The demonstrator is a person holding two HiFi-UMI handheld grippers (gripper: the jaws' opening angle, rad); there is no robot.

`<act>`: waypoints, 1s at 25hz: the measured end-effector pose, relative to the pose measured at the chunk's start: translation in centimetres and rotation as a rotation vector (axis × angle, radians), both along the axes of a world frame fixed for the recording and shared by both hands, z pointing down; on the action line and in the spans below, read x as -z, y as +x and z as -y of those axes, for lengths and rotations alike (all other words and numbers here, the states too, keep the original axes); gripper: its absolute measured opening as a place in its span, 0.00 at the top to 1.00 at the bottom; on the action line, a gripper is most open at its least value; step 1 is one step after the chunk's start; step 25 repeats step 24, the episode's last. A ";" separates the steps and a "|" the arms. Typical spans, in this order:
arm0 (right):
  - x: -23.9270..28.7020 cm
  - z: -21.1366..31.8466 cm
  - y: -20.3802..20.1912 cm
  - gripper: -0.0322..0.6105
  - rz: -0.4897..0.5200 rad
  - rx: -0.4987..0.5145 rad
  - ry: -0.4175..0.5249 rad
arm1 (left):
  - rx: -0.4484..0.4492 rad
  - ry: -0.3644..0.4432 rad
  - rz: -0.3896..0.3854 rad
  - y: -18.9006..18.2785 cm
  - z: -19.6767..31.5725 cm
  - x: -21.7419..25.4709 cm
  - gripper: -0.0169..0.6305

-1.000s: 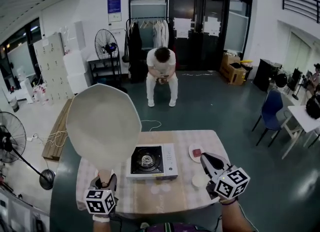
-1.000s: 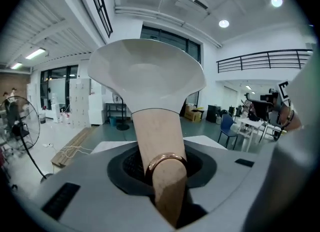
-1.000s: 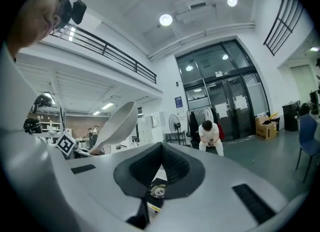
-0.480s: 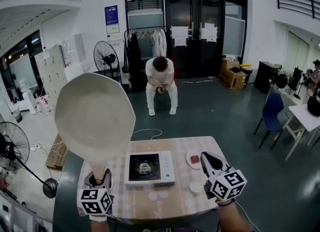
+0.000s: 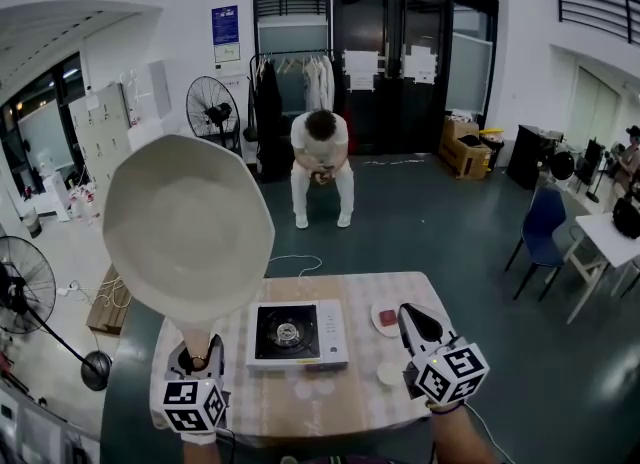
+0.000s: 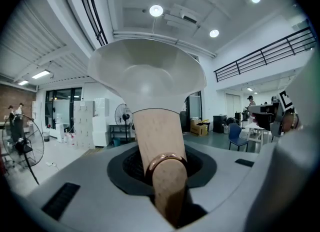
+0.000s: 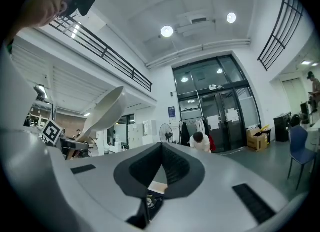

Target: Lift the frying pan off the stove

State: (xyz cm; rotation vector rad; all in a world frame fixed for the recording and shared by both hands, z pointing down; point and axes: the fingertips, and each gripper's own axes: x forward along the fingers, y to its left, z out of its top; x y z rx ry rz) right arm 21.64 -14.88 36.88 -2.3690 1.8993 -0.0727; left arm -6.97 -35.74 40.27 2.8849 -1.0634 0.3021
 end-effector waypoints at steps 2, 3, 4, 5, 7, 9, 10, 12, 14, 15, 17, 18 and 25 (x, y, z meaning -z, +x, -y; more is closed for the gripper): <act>0.1 0.2 0.0 0.94 -0.007 0.001 -0.005 | 0.001 -0.002 -0.003 -0.1 0.2 0.2 0.76; 0.1 0.3 0.1 0.94 -0.009 -0.001 -0.007 | 0.002 -0.002 -0.003 -0.1 0.3 0.3 0.76; 0.1 0.5 0.1 0.94 -0.009 -0.002 -0.011 | 0.004 -0.001 -0.002 -0.1 0.4 0.4 0.76; 0.1 0.6 0.1 0.94 -0.009 -0.003 -0.013 | 0.005 0.001 0.000 -0.3 0.5 0.4 0.76; -0.1 0.8 -0.1 0.94 -0.007 -0.003 -0.015 | 0.005 0.004 0.000 -0.7 0.6 0.3 0.76; -0.1 1.0 -0.2 0.94 -0.005 0.001 -0.013 | 0.005 0.005 -0.003 -0.8 0.7 0.4 0.76; 0.0 1.1 -0.2 0.94 -0.006 0.002 -0.012 | 0.004 0.005 -0.006 -0.8 0.7 0.4 0.76; -0.1 1.3 -0.2 0.94 -0.006 0.002 -0.009 | 0.001 0.006 -0.012 -0.8 0.7 0.4 0.76; -0.1 1.4 -0.5 0.94 -0.002 0.006 -0.004 | -0.001 0.009 -0.014 -1.1 0.8 0.3 0.76; 0.0 1.4 -0.6 0.94 -0.001 0.009 -0.003 | 0.000 0.011 -0.012 -1.2 0.8 0.3 0.76; 0.1 1.5 -0.9 0.94 -0.003 0.013 -0.002 | 0.004 0.014 -0.006 -1.3 0.8 0.3 0.76; 0.2 1.5 -0.9 0.94 -0.005 0.015 -0.003 | 0.006 0.014 -0.005 -1.4 0.9 0.3 0.75; 0.1 2.0 -0.5 0.94 -0.001 0.018 -0.001 | -0.004 0.011 -0.011 -0.8 1.0 0.3 0.76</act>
